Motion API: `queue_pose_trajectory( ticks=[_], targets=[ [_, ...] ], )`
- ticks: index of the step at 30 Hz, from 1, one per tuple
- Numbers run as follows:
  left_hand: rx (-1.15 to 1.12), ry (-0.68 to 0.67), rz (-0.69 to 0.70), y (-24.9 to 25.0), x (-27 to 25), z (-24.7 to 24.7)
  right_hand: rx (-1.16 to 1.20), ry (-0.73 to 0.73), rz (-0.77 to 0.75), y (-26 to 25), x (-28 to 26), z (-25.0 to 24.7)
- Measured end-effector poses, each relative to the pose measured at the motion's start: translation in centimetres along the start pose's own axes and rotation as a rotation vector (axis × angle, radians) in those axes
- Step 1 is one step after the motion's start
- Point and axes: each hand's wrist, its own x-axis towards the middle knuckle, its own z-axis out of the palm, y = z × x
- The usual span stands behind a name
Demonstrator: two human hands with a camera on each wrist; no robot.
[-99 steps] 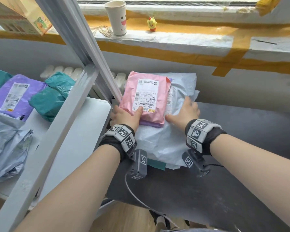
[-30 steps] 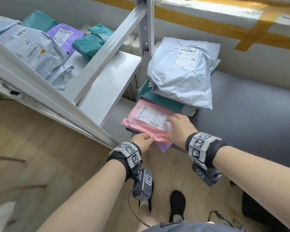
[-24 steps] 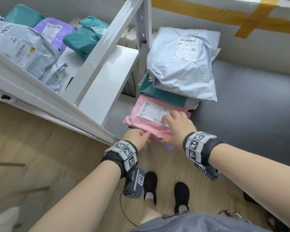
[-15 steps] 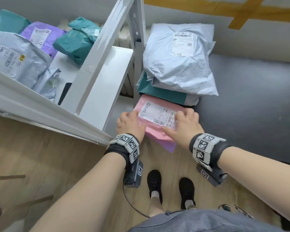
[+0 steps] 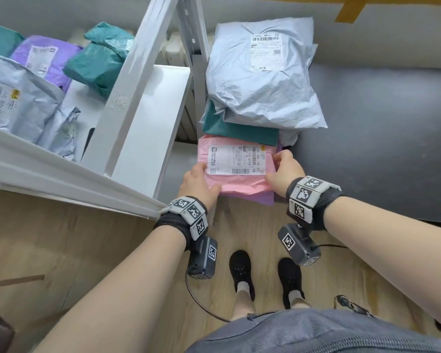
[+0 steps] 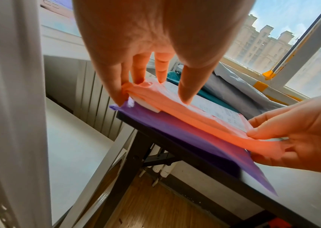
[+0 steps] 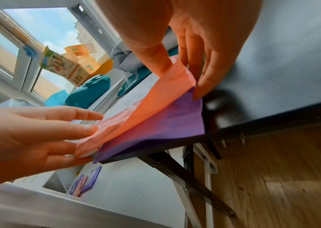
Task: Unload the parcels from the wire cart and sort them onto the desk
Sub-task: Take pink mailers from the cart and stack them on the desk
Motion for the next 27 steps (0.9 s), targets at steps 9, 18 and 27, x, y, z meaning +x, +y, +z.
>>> queue_pose_trajectory(
  ticks=[9,18,27],
  targets=[
    [0.567,0.051,0.274,1.1,-0.7,0.6,-0.175,0.026,-0.158,1.5,-1.8,1.0],
    [0.521,0.045,0.269,2.4,-0.7,0.3,-0.057,-0.005,-0.191,1.9,-2.0,-0.4],
    [0.372,0.08,0.657,11.0,-1.4,0.0,0.089,0.194,-0.126,2.8,-3.8,-7.1]
  ],
)
